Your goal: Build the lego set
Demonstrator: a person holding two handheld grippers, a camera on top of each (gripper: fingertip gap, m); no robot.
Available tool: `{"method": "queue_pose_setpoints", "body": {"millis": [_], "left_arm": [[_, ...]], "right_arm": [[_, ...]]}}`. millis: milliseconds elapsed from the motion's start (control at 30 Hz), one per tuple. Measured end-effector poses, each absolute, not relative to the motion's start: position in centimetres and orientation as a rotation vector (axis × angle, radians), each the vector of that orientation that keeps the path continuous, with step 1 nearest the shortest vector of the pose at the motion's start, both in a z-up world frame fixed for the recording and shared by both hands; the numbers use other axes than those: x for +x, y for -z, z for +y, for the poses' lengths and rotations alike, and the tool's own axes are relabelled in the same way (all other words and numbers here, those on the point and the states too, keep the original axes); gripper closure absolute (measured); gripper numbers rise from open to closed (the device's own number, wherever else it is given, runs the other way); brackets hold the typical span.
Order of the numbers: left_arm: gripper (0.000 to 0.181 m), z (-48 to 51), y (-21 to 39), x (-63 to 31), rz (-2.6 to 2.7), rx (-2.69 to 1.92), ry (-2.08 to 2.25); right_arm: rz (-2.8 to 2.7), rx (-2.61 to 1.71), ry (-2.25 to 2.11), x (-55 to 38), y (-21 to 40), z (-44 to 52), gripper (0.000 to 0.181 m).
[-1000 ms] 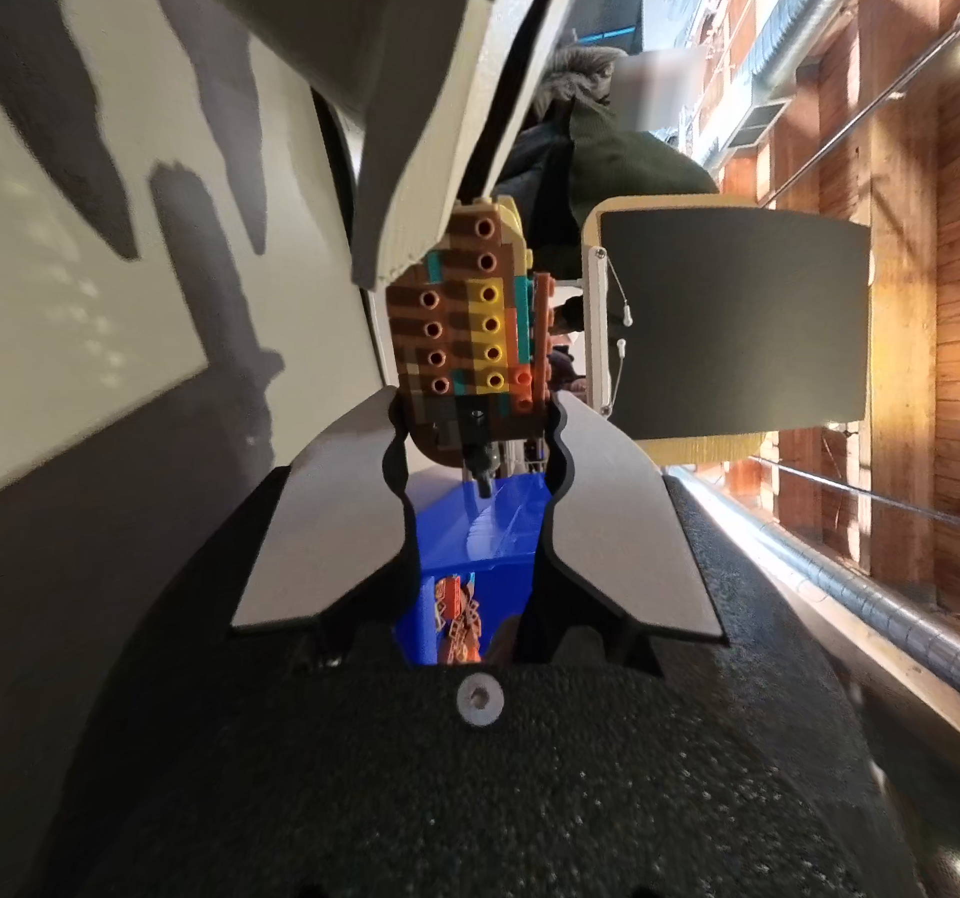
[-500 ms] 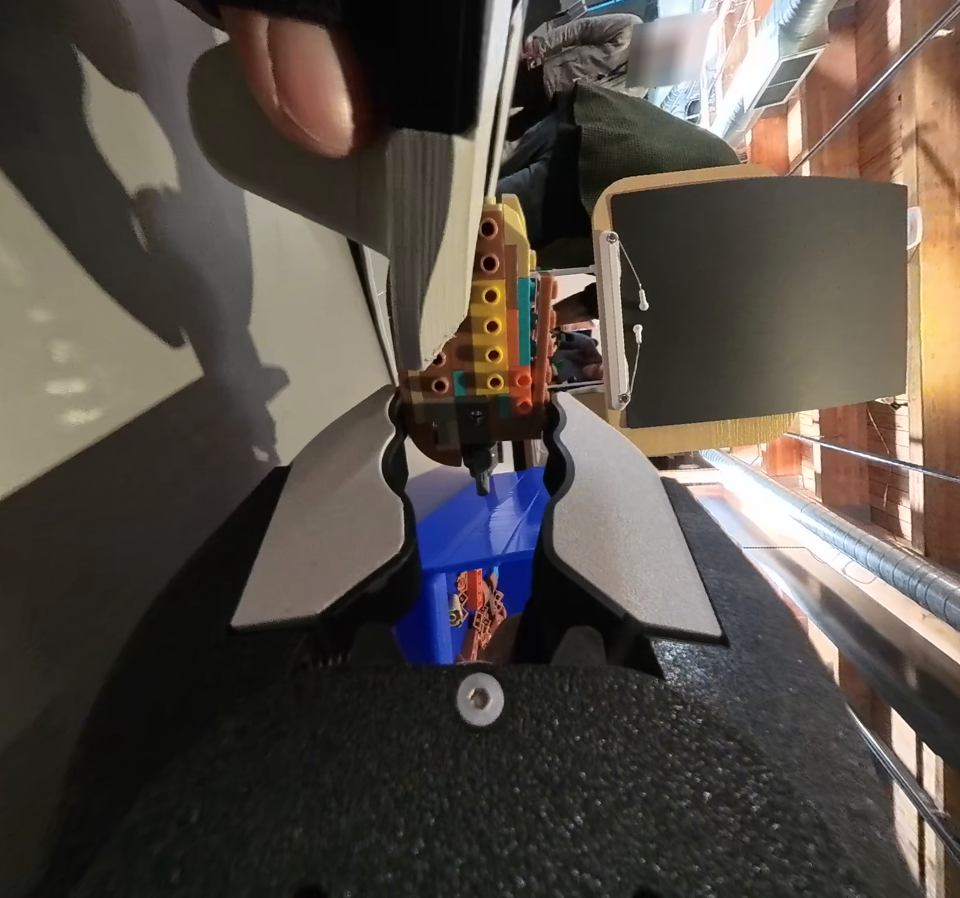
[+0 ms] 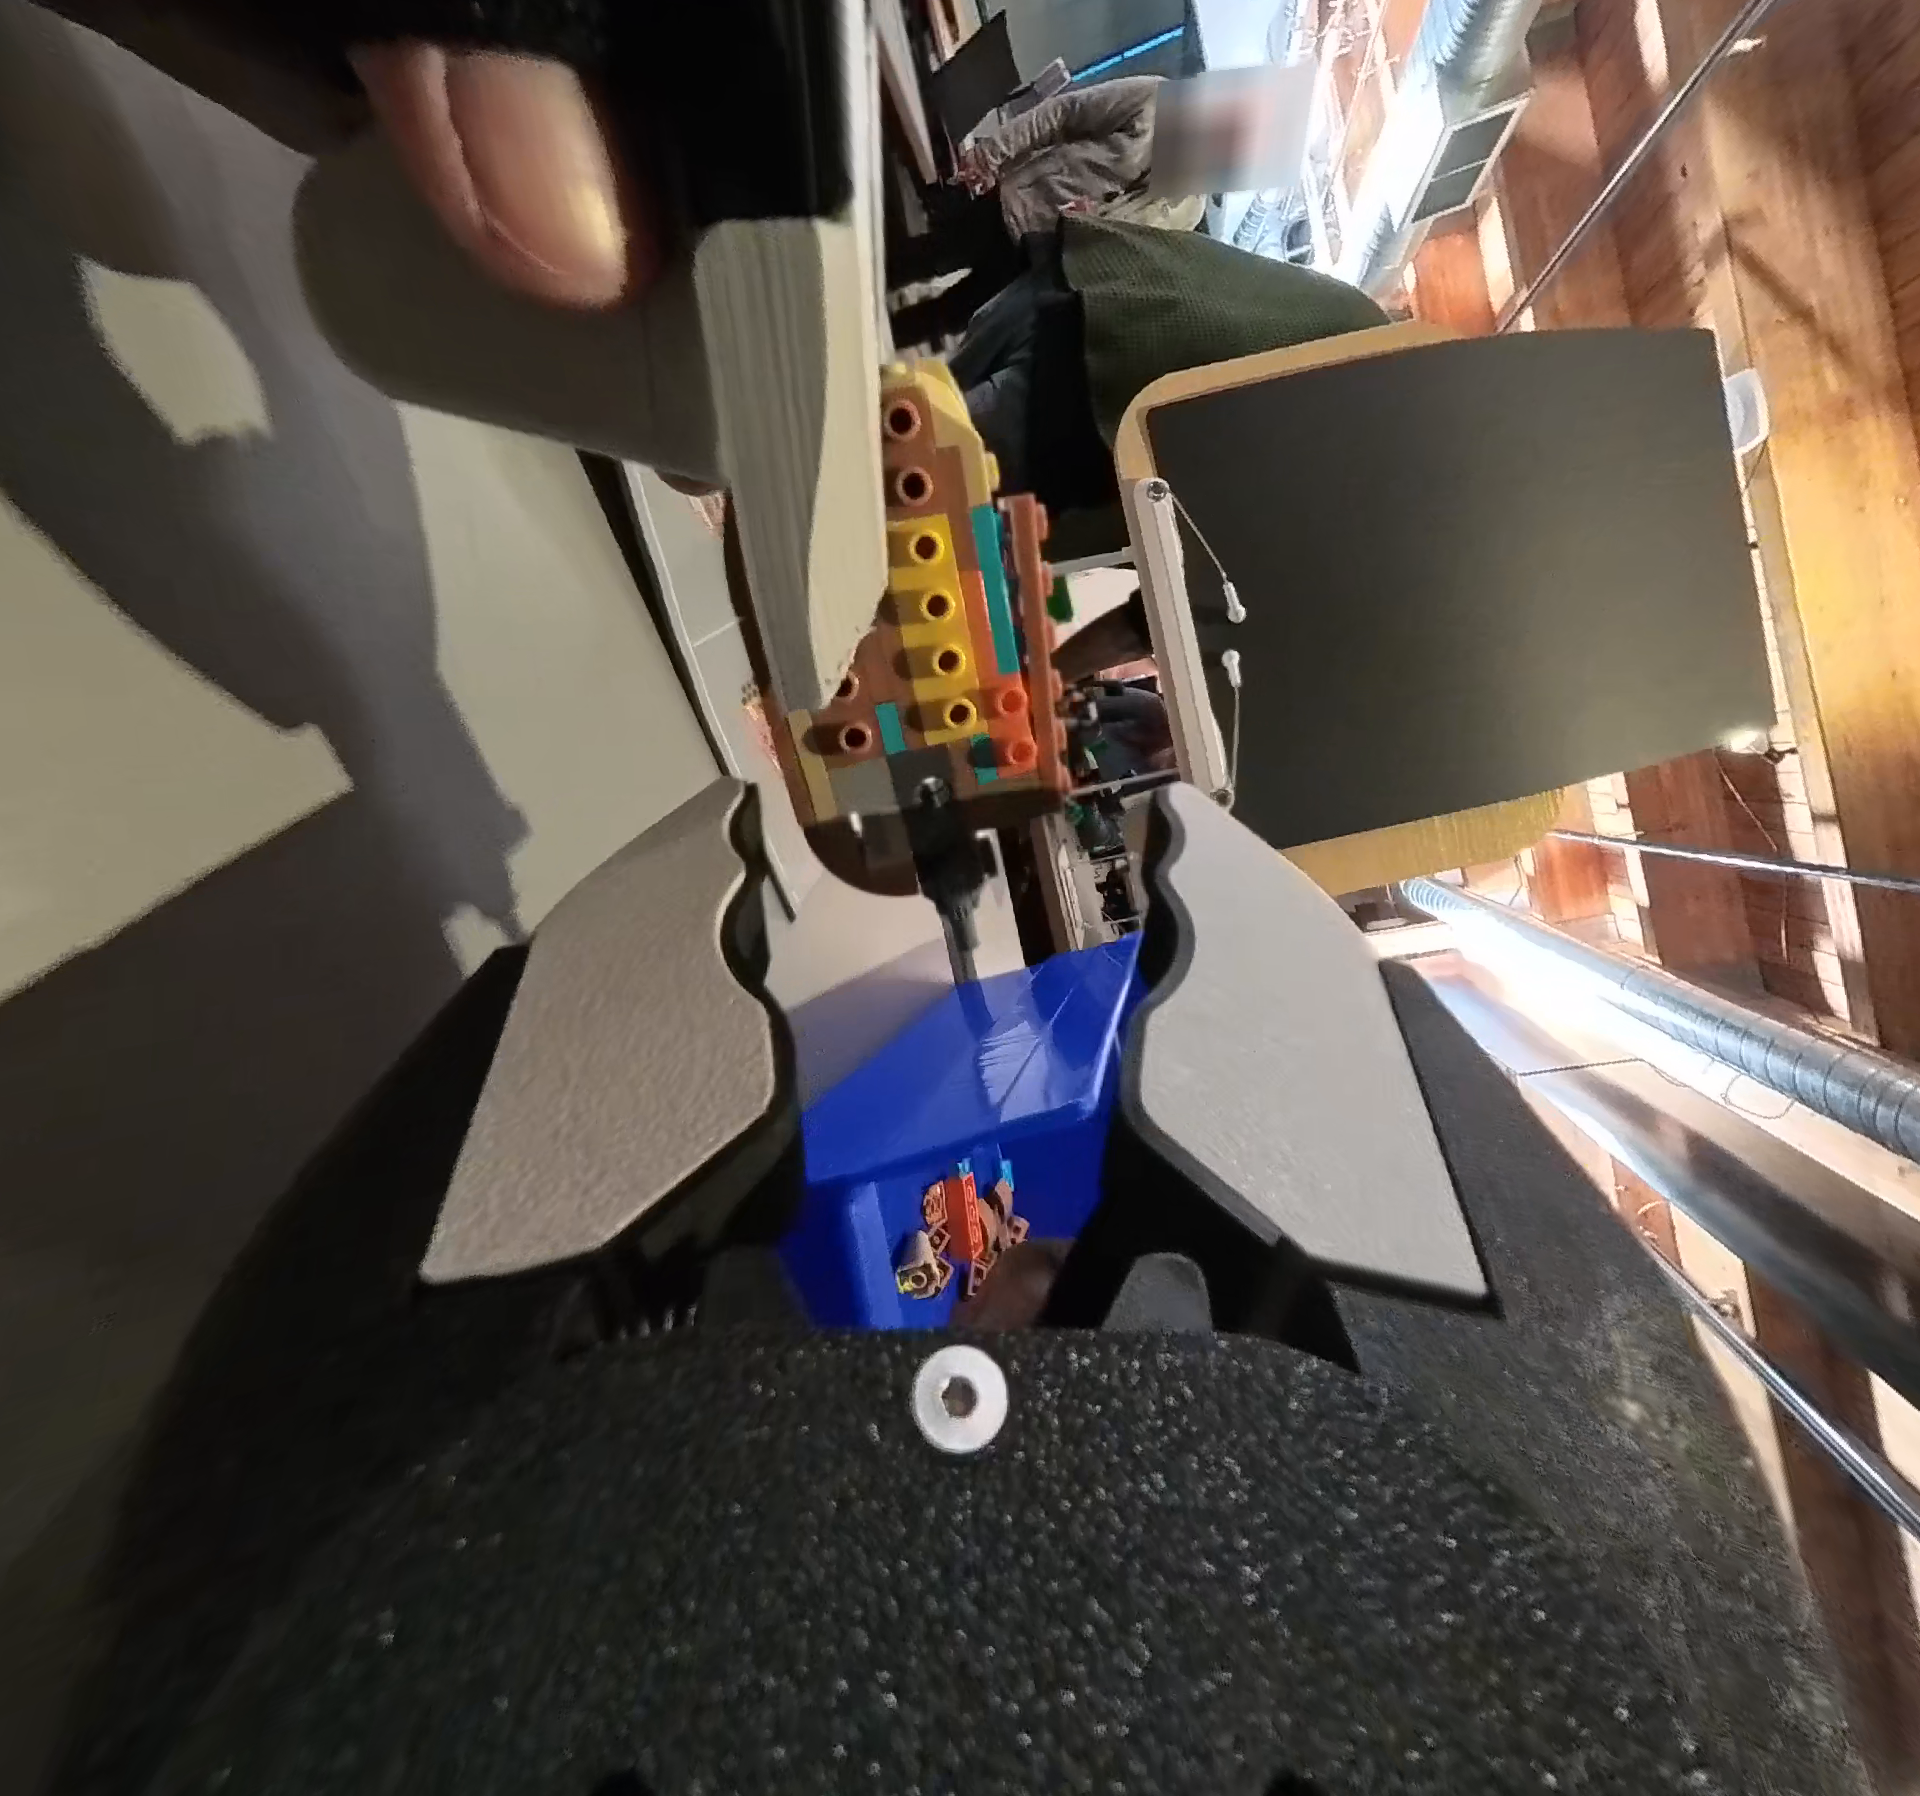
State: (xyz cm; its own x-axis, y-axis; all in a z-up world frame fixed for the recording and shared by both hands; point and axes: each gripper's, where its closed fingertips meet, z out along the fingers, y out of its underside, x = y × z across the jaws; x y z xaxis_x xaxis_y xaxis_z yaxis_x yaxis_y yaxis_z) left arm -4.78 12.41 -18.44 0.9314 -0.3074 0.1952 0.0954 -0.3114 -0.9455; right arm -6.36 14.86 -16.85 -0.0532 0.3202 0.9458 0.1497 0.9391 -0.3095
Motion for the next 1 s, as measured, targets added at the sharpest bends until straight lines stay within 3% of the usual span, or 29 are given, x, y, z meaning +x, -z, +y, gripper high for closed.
{"method": "queue_pose_setpoints", "body": {"millis": [133, 433, 600, 733, 1000], "left_arm": [[0.160, 12.4, 18.6, -4.9, 0.182, -1.865, 0.345], [0.159, 12.5, 18.9, -3.8, 0.289, -1.891, 0.243], [0.159, 12.4, 18.9, -3.3, 0.327, -1.896, 0.223], [0.160, 12.4, 19.1, -3.1, 0.360, -1.901, 0.199], [0.160, 12.4, 19.0, -2.8, 0.386, -1.883, 0.186]], "right_arm": [[-1.645, -0.352, -0.166, -6.3, 17.0, 14.6, 0.102], [-1.652, -0.253, -0.092, -6.4, 17.7, 13.5, 0.104], [-1.637, -0.211, -0.067, -6.4, 17.7, 13.0, 0.112], [-1.634, -0.191, -0.034, -6.3, 17.7, 13.0, 0.128], [-1.625, -0.174, 0.007, -6.1, 17.5, 13.0, 0.129]]}}
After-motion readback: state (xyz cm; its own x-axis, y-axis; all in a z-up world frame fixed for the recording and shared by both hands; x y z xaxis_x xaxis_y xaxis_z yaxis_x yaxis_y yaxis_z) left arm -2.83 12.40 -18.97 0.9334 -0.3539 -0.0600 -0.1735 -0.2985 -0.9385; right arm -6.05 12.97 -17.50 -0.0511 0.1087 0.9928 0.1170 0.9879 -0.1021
